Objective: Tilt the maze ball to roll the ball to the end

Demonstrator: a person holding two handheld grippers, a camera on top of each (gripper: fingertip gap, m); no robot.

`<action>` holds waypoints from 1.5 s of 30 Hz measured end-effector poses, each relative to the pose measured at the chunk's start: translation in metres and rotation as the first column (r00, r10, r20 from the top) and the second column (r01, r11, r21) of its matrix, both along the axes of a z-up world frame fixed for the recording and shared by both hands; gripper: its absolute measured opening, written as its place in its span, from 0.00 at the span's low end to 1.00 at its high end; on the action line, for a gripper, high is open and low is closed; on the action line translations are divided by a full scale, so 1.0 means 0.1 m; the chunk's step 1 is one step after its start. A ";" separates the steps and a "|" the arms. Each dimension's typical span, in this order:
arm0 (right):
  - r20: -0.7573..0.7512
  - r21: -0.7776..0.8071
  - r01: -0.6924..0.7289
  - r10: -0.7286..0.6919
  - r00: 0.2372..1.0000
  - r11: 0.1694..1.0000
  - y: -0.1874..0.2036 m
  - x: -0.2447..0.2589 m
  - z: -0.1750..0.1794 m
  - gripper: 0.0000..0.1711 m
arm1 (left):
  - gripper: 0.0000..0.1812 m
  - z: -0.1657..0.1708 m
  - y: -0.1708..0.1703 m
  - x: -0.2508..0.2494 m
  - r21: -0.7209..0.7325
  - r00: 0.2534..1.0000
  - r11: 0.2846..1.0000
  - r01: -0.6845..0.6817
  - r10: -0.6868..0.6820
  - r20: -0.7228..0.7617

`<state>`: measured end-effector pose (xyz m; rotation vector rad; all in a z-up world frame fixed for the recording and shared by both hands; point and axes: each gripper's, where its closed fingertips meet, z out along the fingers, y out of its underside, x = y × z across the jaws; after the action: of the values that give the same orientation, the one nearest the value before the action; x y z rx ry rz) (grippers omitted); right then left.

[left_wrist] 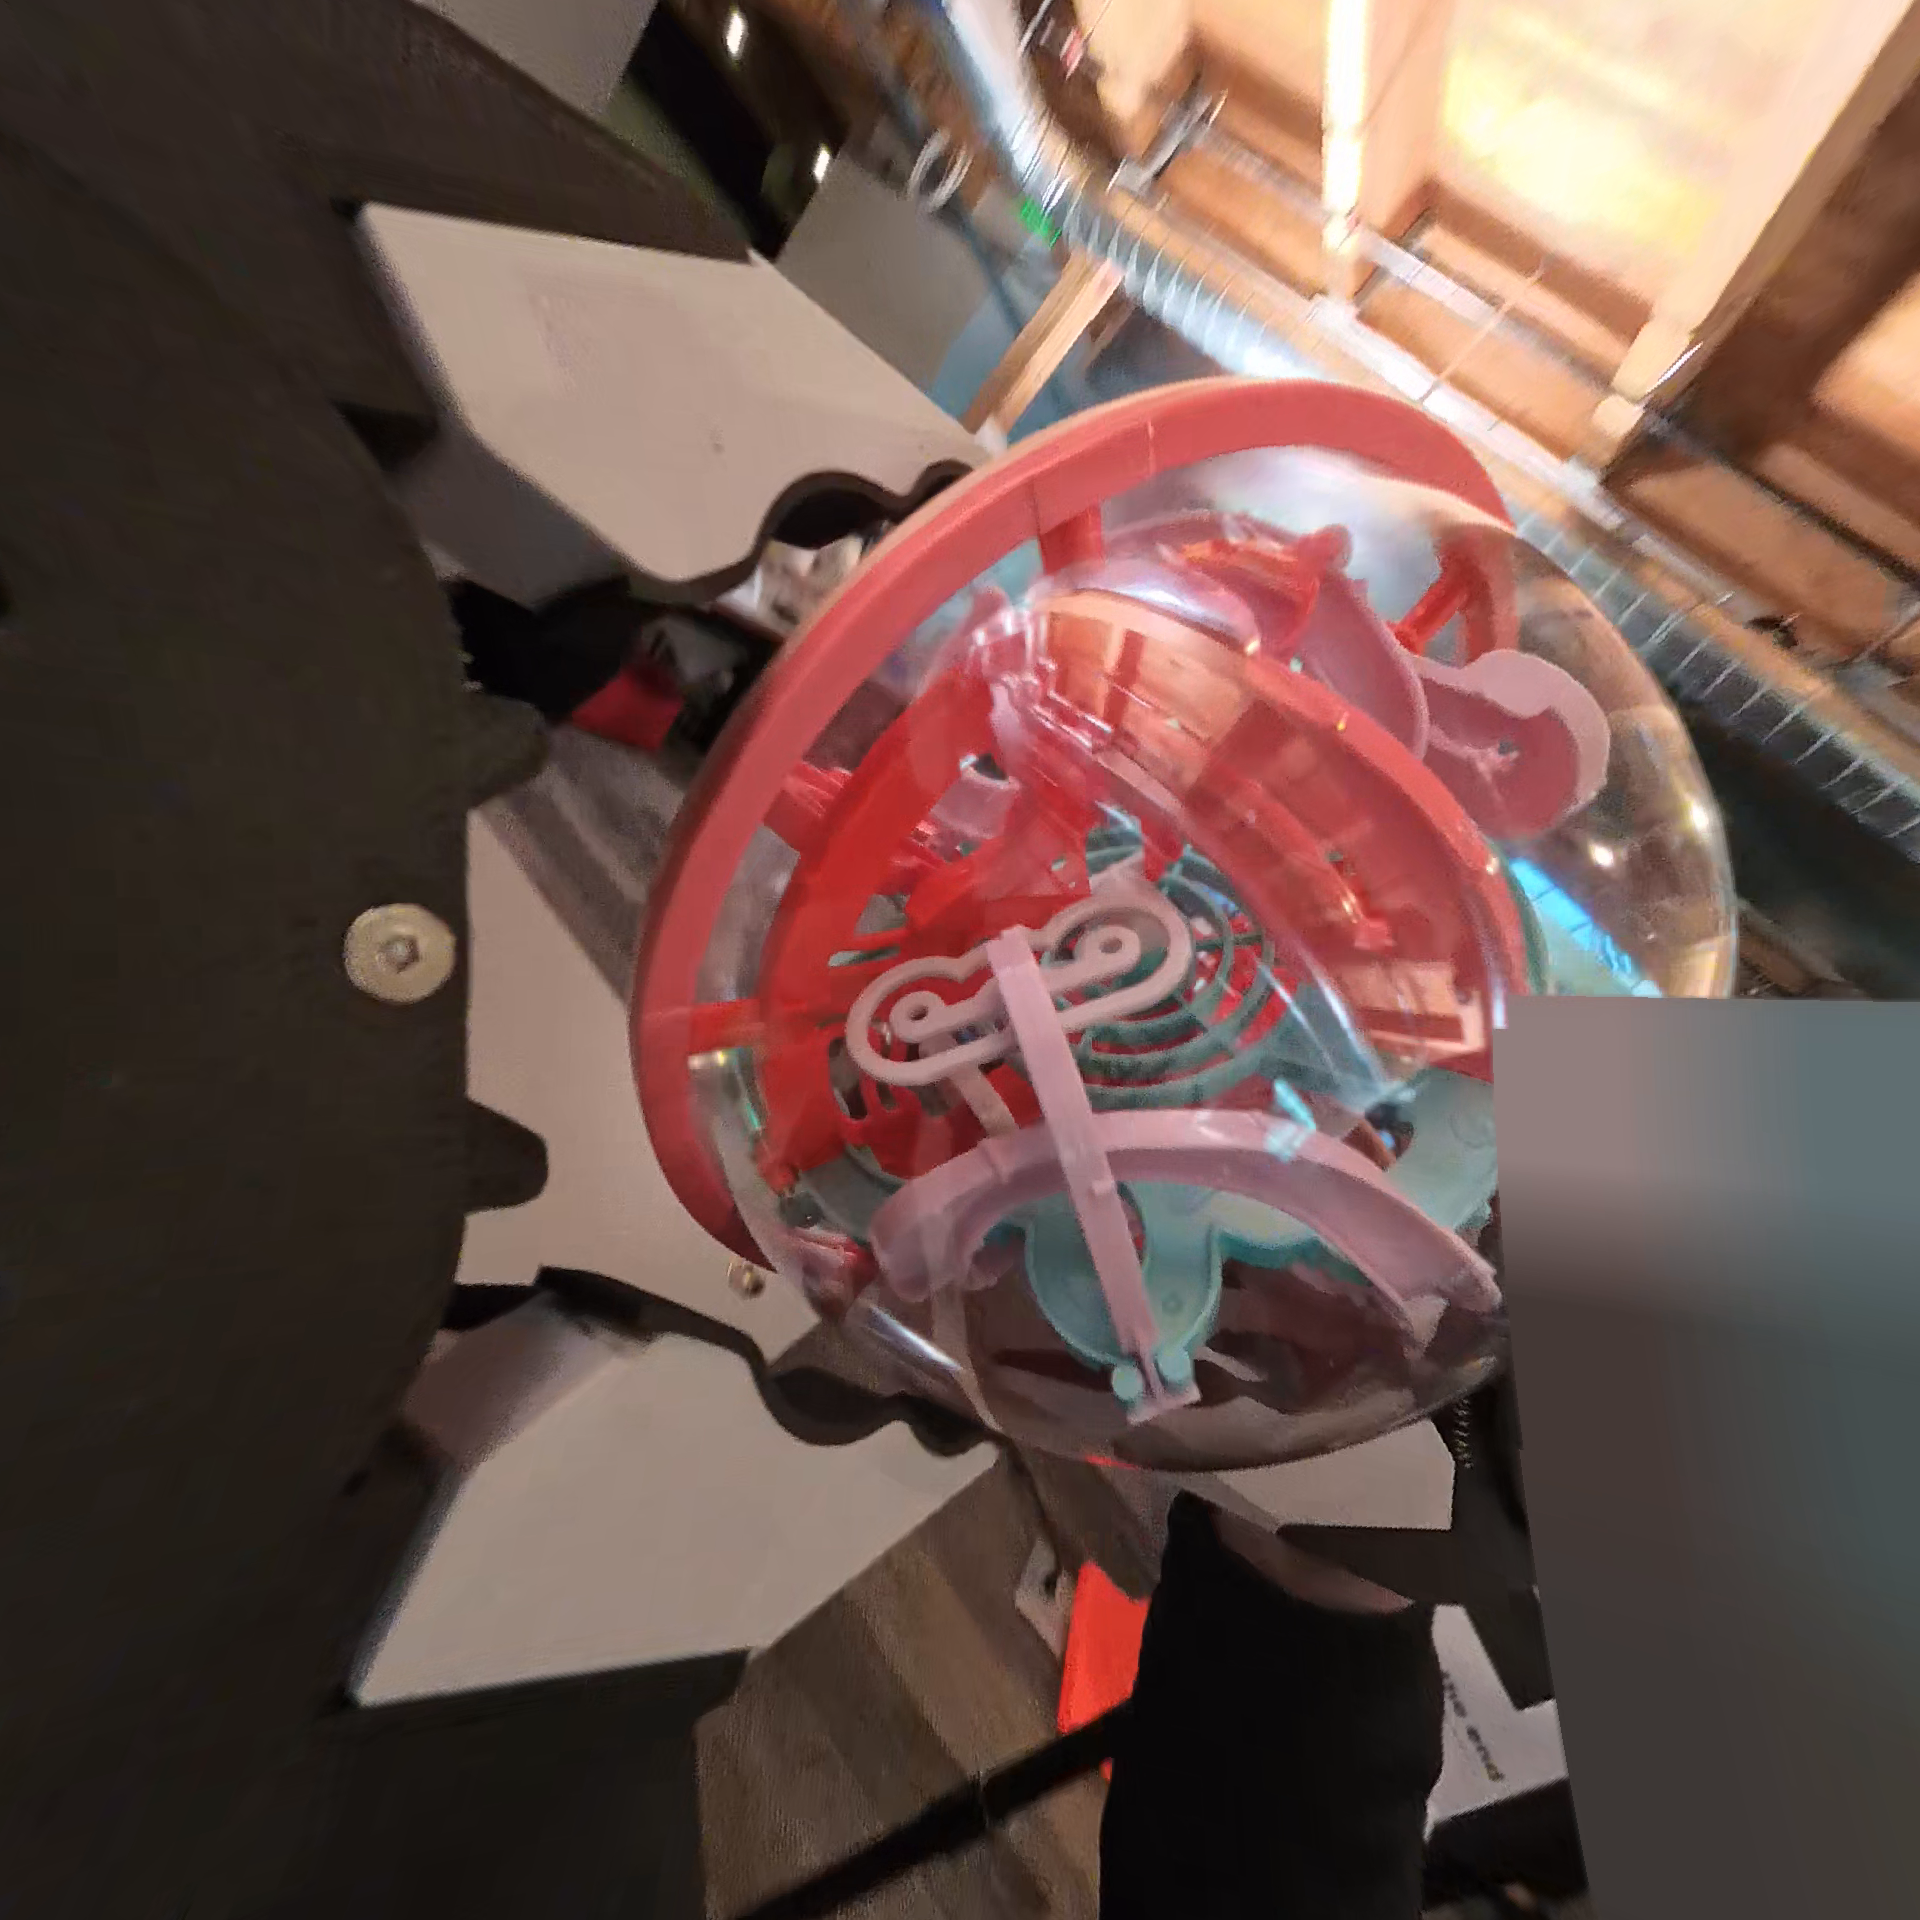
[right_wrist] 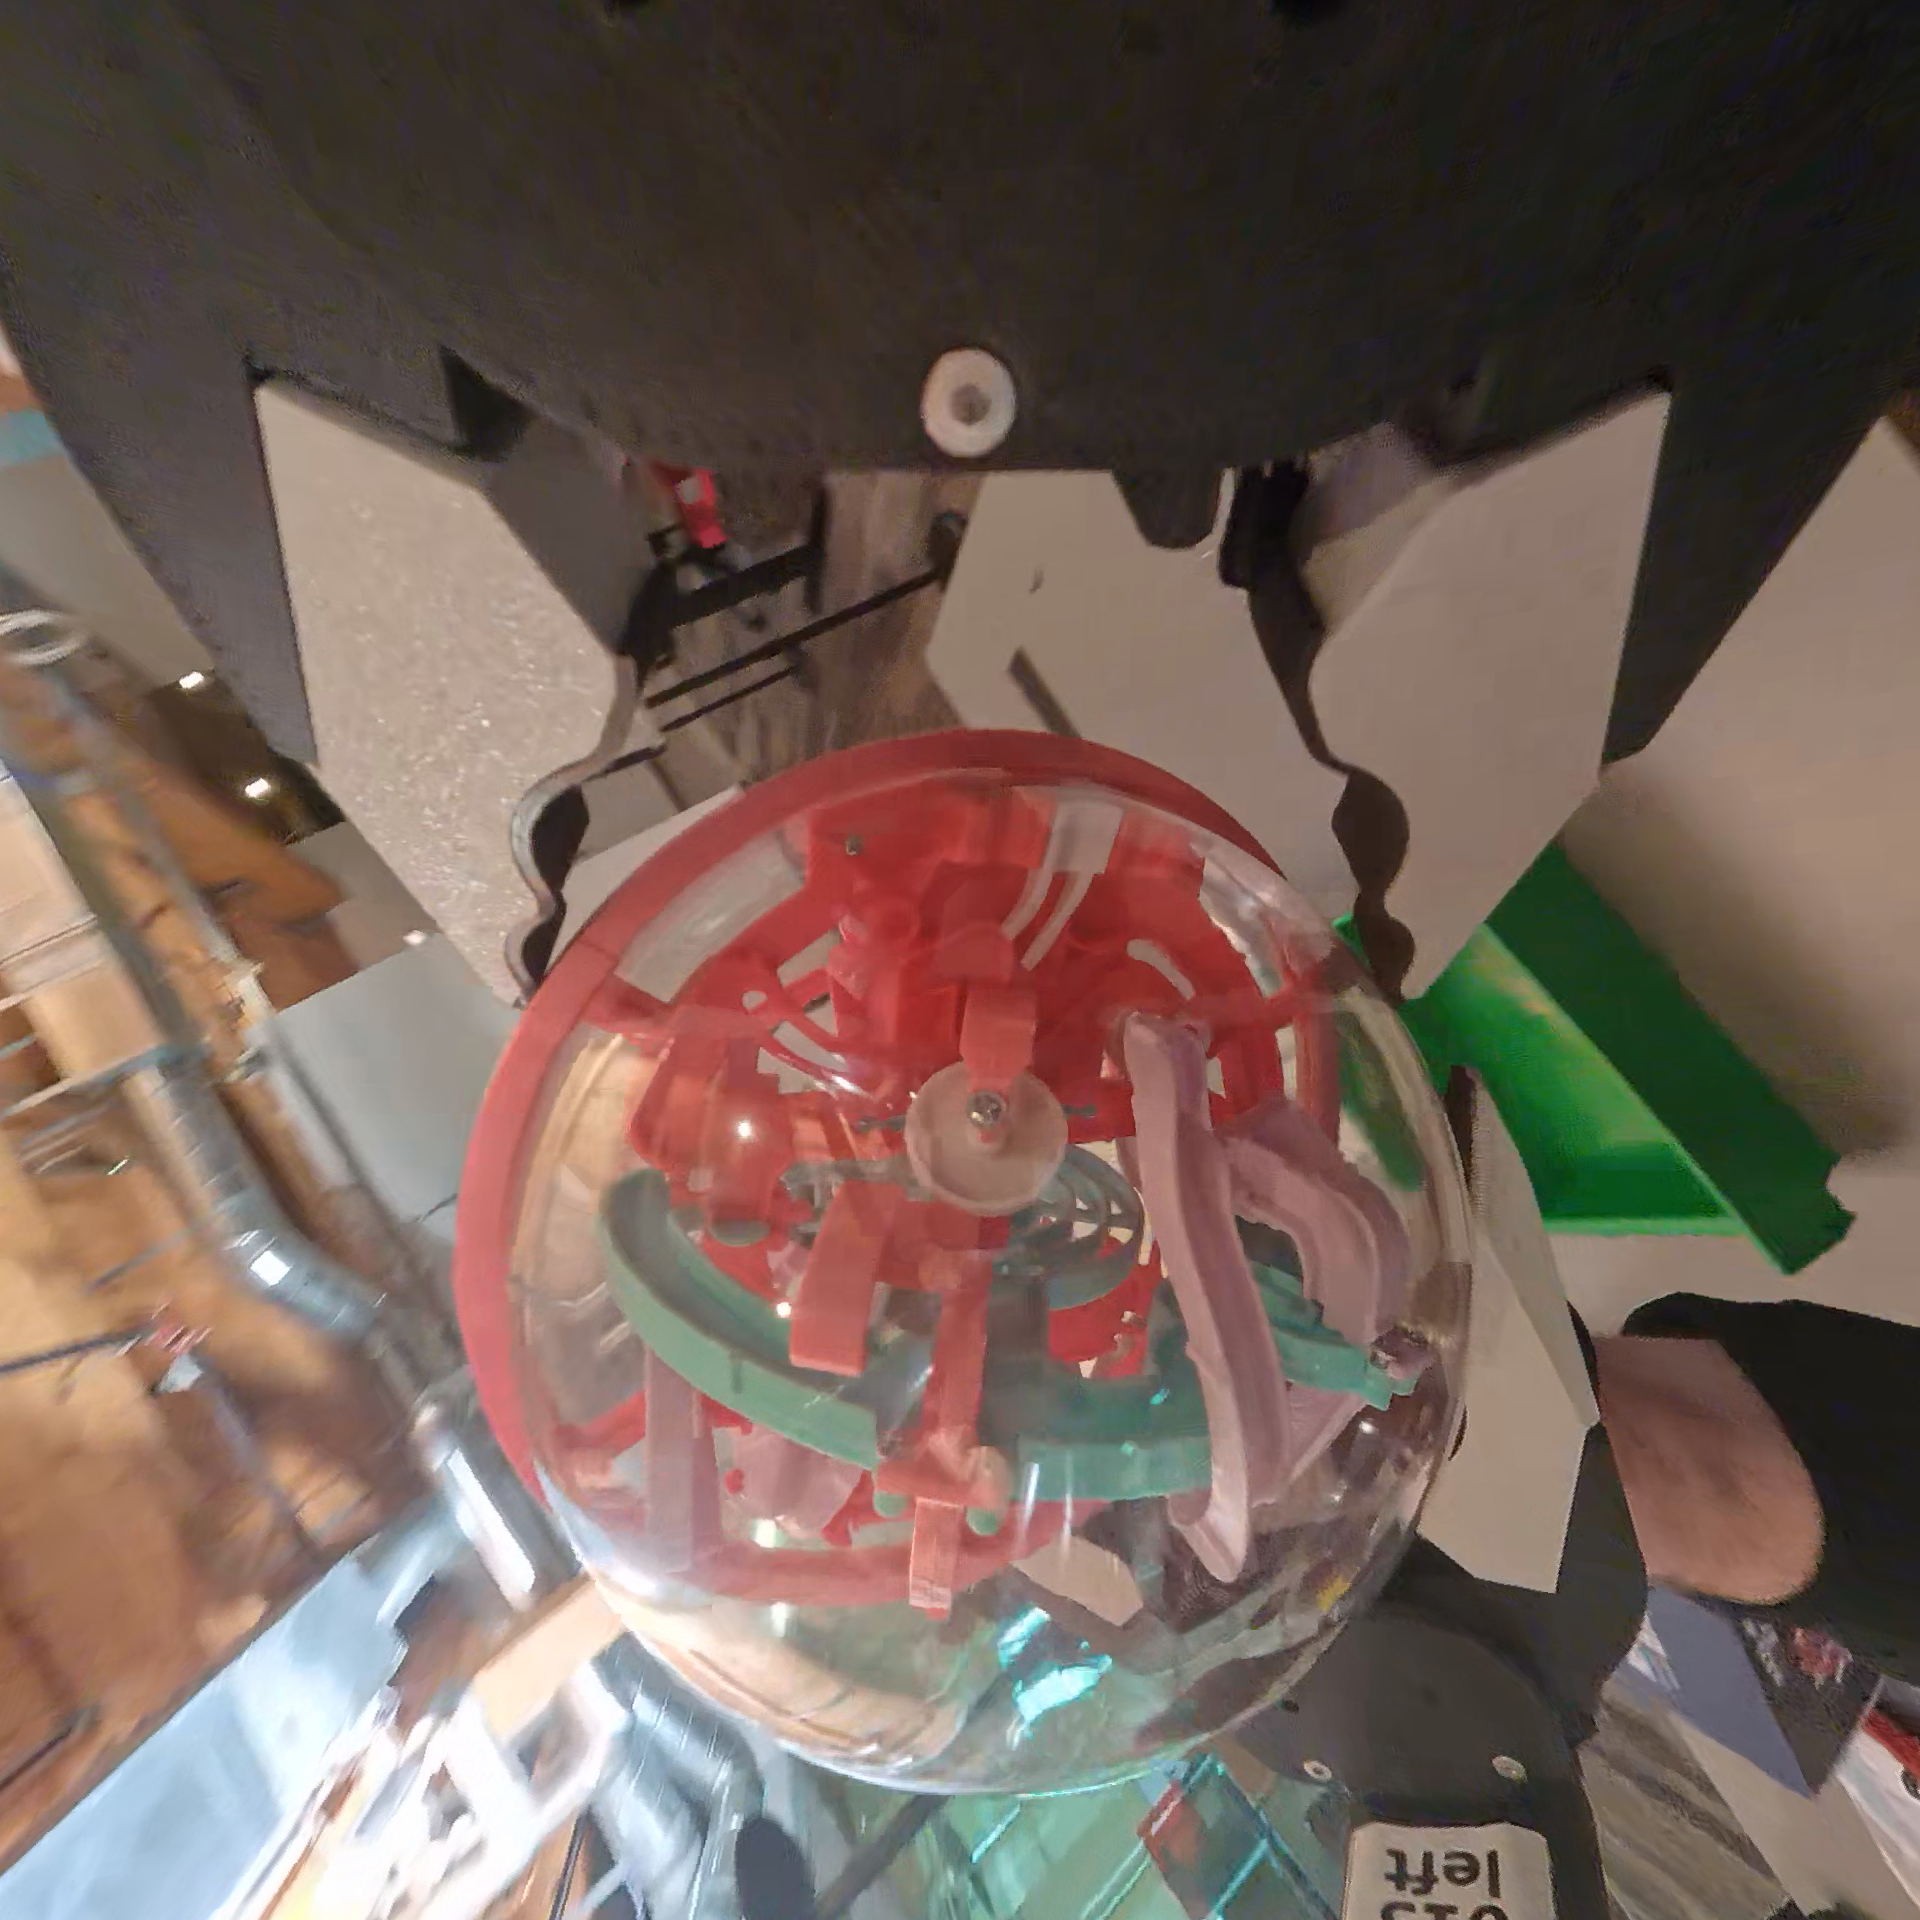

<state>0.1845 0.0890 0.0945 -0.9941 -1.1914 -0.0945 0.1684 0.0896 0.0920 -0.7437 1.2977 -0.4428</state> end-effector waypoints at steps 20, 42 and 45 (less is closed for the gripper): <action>0.057 0.533 -0.204 0.205 0.977 0.821 -1.49 -0.87 1.39 0.86 | 0.87 1.44 -1.62 -0.91 0.578 0.943 0.755 -0.311 0.321 0.088; 0.003 0.318 -0.538 0.567 0.824 0.780 -1.34 -1.45 1.37 0.86 | 0.87 1.55 -1.74 -1.28 0.529 0.834 0.683 -0.504 0.544 0.092; -0.032 0.120 -0.597 0.604 0.796 0.793 -1.01 -1.71 1.10 0.86 | 0.87 1.34 -1.30 -1.58 0.286 0.868 0.820 -0.496 0.481 0.123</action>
<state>0.0131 -0.0121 0.2041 -0.4805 -1.3751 0.3817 0.0100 -0.0399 0.2262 -0.7612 1.0467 0.1616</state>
